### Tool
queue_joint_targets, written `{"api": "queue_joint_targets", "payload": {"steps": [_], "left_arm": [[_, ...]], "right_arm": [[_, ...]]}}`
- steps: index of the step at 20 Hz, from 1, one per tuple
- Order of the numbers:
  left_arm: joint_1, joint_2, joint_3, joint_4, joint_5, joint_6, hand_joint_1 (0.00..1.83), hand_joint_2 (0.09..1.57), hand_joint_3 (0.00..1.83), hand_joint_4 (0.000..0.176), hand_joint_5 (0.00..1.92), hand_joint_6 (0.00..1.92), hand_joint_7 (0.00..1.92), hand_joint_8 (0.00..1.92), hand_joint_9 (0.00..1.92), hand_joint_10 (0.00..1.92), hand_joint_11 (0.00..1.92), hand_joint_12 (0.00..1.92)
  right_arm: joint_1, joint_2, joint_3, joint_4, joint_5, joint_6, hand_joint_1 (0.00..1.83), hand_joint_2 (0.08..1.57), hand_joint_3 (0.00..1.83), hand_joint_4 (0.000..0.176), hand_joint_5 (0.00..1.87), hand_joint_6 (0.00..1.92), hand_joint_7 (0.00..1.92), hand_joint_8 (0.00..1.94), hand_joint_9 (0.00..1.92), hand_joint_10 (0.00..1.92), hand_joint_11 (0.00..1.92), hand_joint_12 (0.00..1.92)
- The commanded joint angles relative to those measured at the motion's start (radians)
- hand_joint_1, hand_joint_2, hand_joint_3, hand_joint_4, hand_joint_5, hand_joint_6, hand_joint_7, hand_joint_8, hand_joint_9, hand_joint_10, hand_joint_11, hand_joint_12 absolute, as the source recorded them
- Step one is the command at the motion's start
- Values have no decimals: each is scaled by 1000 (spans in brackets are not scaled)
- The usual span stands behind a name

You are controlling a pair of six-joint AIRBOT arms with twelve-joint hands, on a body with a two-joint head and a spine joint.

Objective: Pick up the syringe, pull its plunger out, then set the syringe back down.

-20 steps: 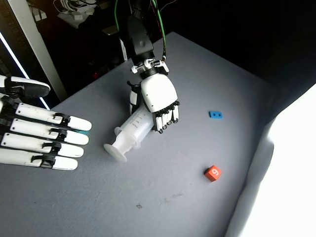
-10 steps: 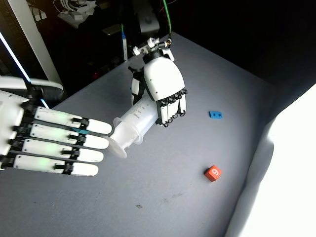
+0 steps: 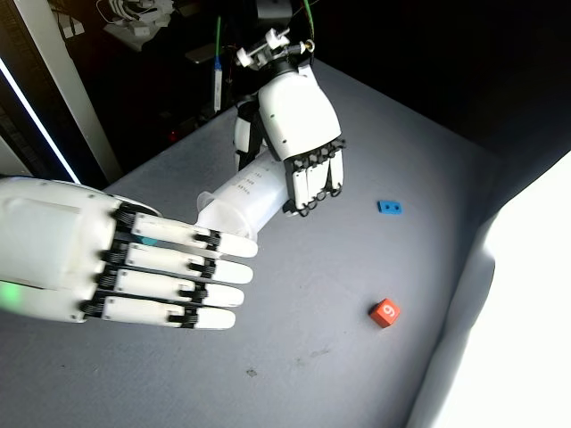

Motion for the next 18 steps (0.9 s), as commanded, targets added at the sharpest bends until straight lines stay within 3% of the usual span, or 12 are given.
{"api": "queue_joint_targets", "payload": {"steps": [1,7,9,11,13,16,17,18], "left_arm": [[-25,4,-3,49,14,1,1191,1167,0,17,852,1165,914,1137,859,764,482,1340],[-28,4,-10,23,13,29,1197,1152,1,24,883,1148,937,1075,874,736,504,1290],[-28,4,-9,23,13,31,1188,1172,0,21,853,1172,896,1162,843,771,468,1331],[-28,4,-9,23,12,31,1193,1162,0,25,871,1174,916,1105,842,782,485,1321],[-28,4,-9,23,12,31,1192,1164,1,20,867,1209,908,1086,859,707,505,1240],[-28,4,-8,23,12,31,1192,1164,0,26,872,1175,905,1118,860,703,483,1260],[-29,4,-7,23,12,31,1192,1161,0,27,876,1160,914,1111,866,707,489,1273],[-29,4,-7,23,12,31,1188,1170,2,23,848,1210,903,1122,855,722,475,1294]], "right_arm": [[12,-3,8,-16,110,2,1120,985,5,0,62,9,107,8,124,8,0,314],[4,-84,79,12,124,15,1120,1019,7,0,117,15,219,15,218,18,0,471],[-3,-96,85,12,127,16,1134,1046,11,0,126,12,234,9,232,14,0,473],[-15,-101,85,12,131,16,1121,1077,14,0,207,39,306,23,306,32,0,626],[-28,-102,84,12,132,16,1085,1086,3,0,380,102,482,56,469,76,2,990],[-30,-103,85,12,132,16,1073,1186,0,0,595,177,688,102,627,185,104,1125],[-30,-103,85,12,132,15,1109,1258,3,0,633,1249,718,1098,669,279,159,1181],[-31,-103,85,12,132,13,1143,1243,0,0,783,1274,694,1331,721,463,272,1199]]}}
